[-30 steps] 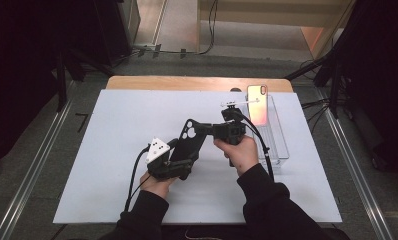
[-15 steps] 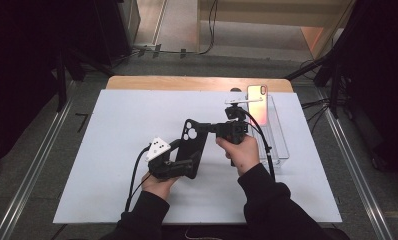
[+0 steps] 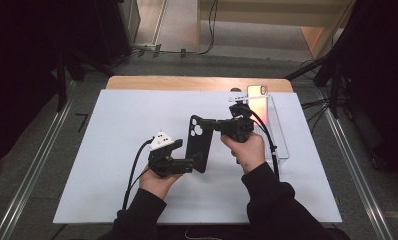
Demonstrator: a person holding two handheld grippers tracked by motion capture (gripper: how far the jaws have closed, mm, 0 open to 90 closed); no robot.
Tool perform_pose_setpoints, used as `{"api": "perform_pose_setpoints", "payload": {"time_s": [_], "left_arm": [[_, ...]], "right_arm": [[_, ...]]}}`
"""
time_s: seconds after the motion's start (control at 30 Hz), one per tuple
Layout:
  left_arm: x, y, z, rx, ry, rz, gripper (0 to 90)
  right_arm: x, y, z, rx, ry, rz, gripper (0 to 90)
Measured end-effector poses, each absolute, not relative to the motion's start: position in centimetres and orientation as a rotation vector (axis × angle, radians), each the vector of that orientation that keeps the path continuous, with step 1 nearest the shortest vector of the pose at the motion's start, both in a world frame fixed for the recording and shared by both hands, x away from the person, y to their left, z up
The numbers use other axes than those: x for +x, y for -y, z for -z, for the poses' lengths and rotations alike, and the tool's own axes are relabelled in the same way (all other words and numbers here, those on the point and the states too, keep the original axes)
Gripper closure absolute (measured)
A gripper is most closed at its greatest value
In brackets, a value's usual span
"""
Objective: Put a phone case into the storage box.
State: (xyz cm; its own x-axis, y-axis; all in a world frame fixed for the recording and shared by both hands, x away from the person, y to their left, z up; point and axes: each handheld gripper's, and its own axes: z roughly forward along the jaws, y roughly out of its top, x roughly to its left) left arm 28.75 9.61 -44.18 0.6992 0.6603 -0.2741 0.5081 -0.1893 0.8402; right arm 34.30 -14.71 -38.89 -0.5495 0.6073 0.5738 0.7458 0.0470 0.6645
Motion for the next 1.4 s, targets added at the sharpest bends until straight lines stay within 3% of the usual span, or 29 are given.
{"api": "perform_pose_setpoints", "payload": {"time_s": [0.73, 1.4], "left_arm": [[31.4, -9.6, 40.8, 2.121, -0.827, 0.012, 15.4], [33.8, -9.6, 37.4, 2.162, -0.694, 0.044, 16.4]], "right_arm": [[33.8, 15.3, 38.0, -1.269, 2.379, 1.521, 77.4], [33.7, 16.7, 37.2, -1.024, 2.474, 1.525, 77.3]]}}
